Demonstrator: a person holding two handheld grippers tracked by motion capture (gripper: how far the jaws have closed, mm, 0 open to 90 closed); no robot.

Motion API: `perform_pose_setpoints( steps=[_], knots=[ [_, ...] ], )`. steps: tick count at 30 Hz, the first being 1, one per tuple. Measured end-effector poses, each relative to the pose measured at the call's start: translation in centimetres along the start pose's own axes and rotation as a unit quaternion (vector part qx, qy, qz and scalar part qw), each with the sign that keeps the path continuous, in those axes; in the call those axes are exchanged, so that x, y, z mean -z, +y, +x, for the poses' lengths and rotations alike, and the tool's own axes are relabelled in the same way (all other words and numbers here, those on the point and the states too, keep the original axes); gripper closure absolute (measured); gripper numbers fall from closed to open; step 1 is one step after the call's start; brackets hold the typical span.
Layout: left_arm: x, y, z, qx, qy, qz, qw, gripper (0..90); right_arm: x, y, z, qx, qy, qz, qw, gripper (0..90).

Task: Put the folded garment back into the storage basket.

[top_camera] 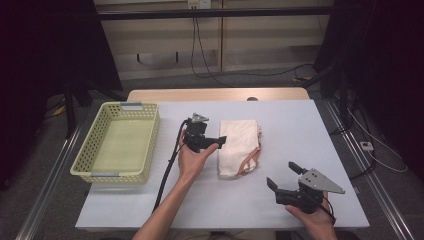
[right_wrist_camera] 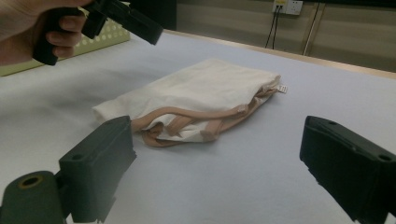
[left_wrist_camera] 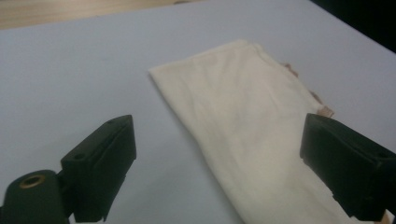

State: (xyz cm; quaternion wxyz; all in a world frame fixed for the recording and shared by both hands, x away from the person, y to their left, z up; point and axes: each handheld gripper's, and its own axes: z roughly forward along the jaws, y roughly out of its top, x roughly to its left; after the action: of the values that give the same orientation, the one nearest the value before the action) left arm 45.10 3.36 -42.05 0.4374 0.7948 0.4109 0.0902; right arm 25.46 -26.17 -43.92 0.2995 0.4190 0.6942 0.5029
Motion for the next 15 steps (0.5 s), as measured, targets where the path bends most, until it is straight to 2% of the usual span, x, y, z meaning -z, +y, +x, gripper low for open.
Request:
perform_pose_setpoints(
  steps=[1, 2, 4, 8, 9, 14, 15],
  knots=[
    [-0.8, 0.0, 0.0, 0.006, -0.003, 0.012, 0.9999, 15.2, 0.0, 0.0, 0.0, 0.0, 0.001, 0.001, 1.0, 10.0],
    [-0.8, 0.0, 0.0, 0.006, -0.003, 0.012, 0.9999, 15.8, 0.0, 0.0, 0.0, 0.0, 0.001, 0.001, 1.0, 10.0],
    [-1.8, 0.2, -0.2, 0.004, -0.005, 0.03, 0.9995, 17.0, 0.0, 0.0, 0.0, 0.0, 0.003, 0.002, 1.0, 10.0],
    [-2.5, 0.3, -0.3, 0.003, -0.007, 0.038, 0.9993, 24.1, 0.0, 0.0, 0.0, 0.001, 0.005, 0.003, 1.0, 10.0],
    [-3.0, 0.3, -0.2, 0.011, -0.008, 0.042, 0.999, 24.3, 0.0, 0.0, 0.0, 0.002, 0.005, 0.004, 1.0, 10.0],
    [-3.6, 0.0, -0.2, 0.016, -0.01, 0.055, 0.9983, 31.3, 0.0, 0.0, 0.1, 0.005, 0.006, 0.006, 1.0, 10.0],
    [-3.9, -0.2, -0.2, 0.023, -0.013, 0.055, 0.9981, 34.3, 0.0, 0.0, 0.1, 0.006, 0.006, 0.008, 0.9999, 10.0]
  ],
)
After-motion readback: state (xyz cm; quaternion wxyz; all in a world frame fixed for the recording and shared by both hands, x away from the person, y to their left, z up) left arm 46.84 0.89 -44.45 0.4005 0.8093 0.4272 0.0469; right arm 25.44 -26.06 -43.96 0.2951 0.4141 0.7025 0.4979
